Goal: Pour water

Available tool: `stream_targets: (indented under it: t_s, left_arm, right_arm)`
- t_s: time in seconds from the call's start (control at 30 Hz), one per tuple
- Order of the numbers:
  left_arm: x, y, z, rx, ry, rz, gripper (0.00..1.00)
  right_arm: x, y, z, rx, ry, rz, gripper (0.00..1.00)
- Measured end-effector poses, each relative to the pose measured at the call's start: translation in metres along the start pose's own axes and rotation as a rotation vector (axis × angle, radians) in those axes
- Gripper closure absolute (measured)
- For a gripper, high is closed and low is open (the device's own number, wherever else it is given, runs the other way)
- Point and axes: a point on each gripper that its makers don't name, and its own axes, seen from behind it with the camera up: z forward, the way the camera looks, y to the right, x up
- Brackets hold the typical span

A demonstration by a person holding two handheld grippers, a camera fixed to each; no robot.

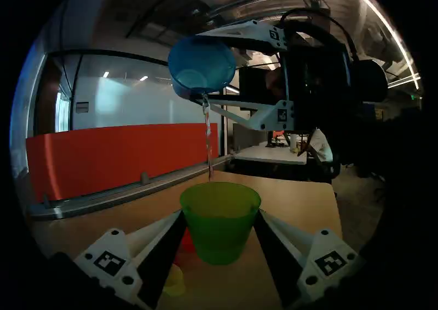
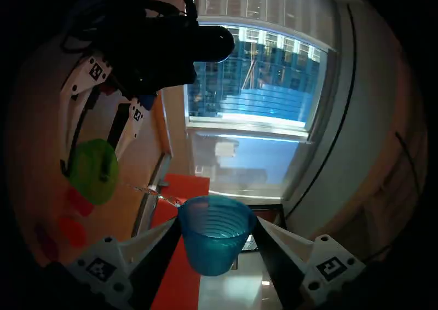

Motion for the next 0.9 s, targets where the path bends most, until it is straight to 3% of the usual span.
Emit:
stream_targets:
  t_s: [0.67, 0.9]
  left_arm:
    - [0.0, -0.002, 0.002, 0.0, 0.008, -0.011, 0.17]
    - [0.001, -0.001, 0.004, -0.001, 0.009, -0.011, 0.17]
  right_arm:
    - [0.006, 0.013, 0.0, -0.021, 0.002, -0.114, 0.09]
    - [0.009, 0.014, 0.0, -0.026, 0.008, -0.122, 0.09]
